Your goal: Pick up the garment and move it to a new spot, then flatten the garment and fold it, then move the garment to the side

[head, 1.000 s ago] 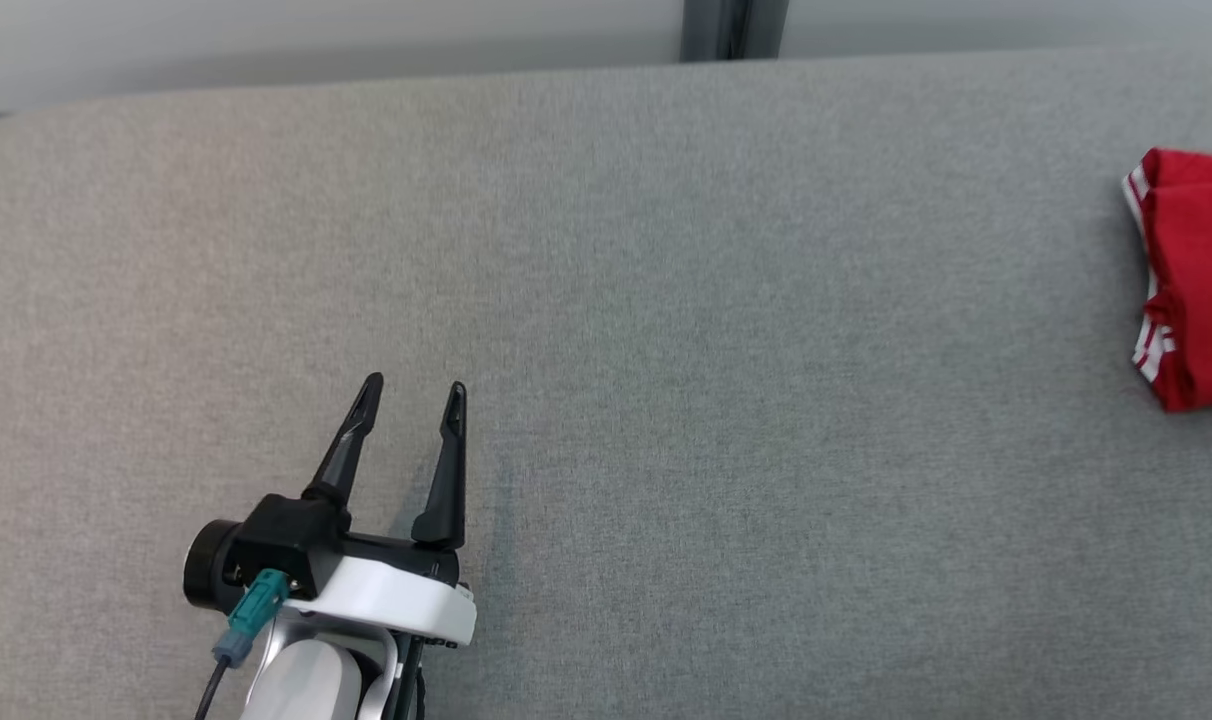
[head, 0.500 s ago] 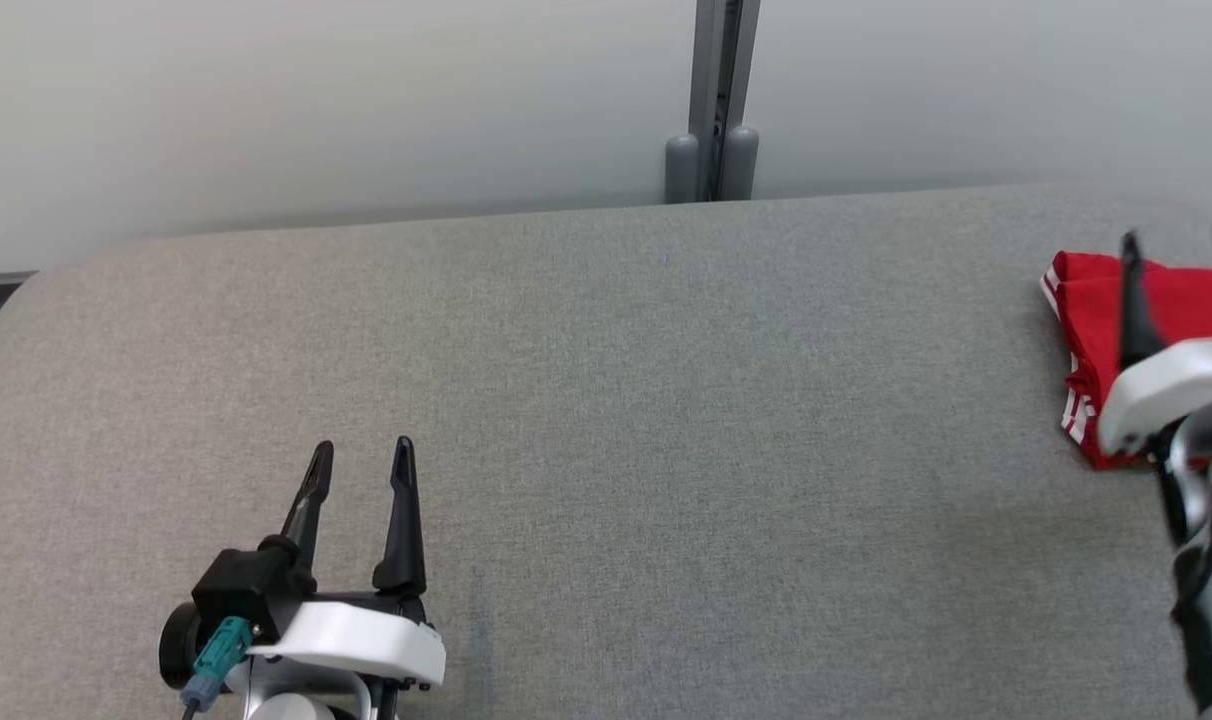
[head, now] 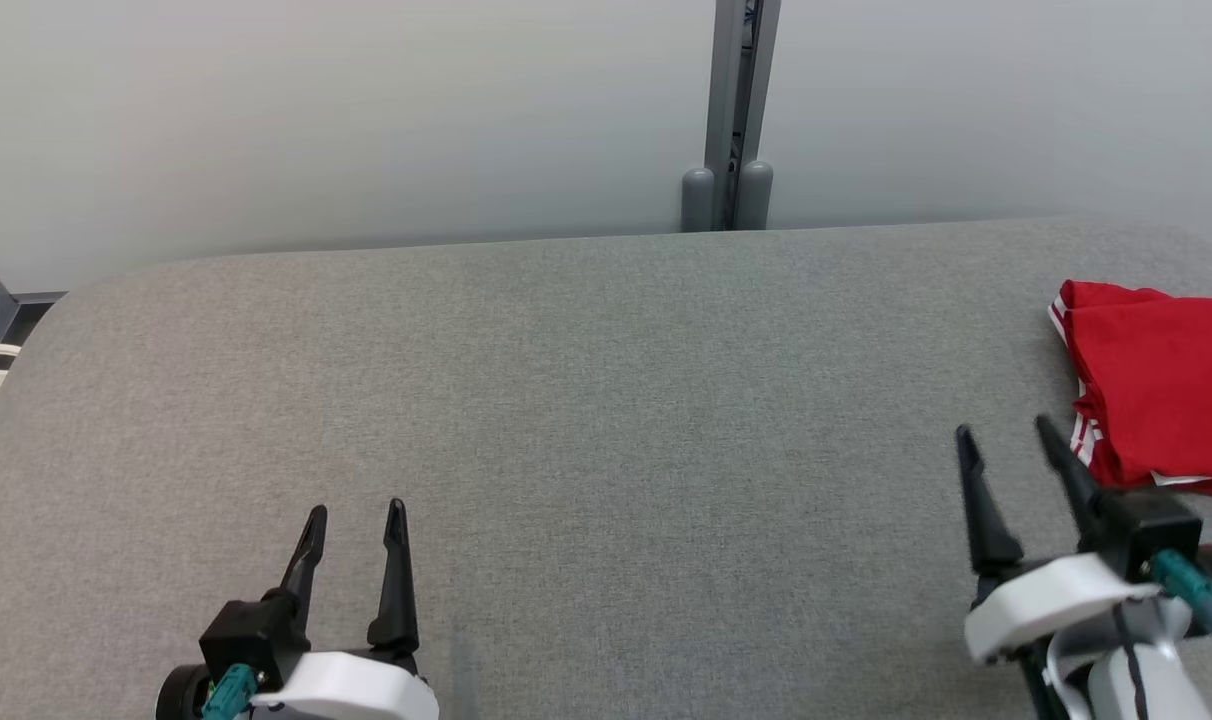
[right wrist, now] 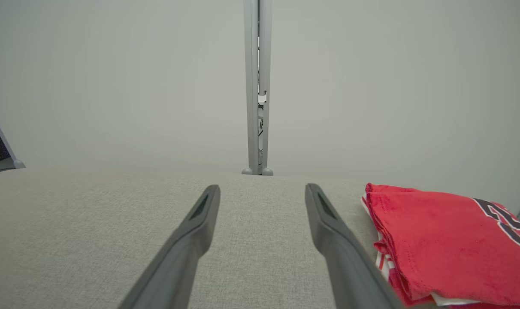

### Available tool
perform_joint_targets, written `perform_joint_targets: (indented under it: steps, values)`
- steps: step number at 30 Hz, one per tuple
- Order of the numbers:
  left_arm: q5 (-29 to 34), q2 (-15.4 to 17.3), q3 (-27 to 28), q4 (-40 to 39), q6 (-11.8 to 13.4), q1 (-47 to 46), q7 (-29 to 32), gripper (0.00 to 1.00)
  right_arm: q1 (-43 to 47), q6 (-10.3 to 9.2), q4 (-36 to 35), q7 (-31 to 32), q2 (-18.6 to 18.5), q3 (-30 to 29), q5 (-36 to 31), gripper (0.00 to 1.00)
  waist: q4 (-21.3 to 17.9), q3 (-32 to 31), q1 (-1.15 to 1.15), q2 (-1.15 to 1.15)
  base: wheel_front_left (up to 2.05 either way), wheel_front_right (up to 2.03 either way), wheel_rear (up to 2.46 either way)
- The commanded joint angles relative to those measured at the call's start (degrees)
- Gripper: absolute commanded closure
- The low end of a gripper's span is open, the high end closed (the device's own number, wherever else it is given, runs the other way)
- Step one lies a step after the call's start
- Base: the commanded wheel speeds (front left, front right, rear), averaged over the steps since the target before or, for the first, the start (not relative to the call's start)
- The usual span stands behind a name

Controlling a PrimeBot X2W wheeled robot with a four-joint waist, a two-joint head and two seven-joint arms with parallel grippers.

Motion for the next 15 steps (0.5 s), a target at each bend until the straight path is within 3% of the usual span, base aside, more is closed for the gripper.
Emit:
perform_joint_targets:
  steps: [1,7,15]
  values:
    - [0.2,0.3,0.3,-0.1,0.2,0.9,-0.1,0.0,1.8,0.02,-1.1,0.0,-0.1,1.1,1.8,0.0,0.2,0.0,0.0,0.0,0.0,0.0,0.0]
    - [0.6,0.3,0.1,-0.2,-0.2,2.0,-0.1,0.0,7.7,0.02,-4.9,-0.1,-0.2,4.0,7.7,0.0,1.4,-0.2,0.0,0.0,0.0,0.0,0.0]
    - [0.7,0.2,-0.3,0.1,-0.4,1.9,-0.1,0.0,9.1,0.02,-5.6,-1.1,-0.2,4.3,9.8,0.0,2.3,-0.9,0.0,0.0,0.0,0.0,0.0]
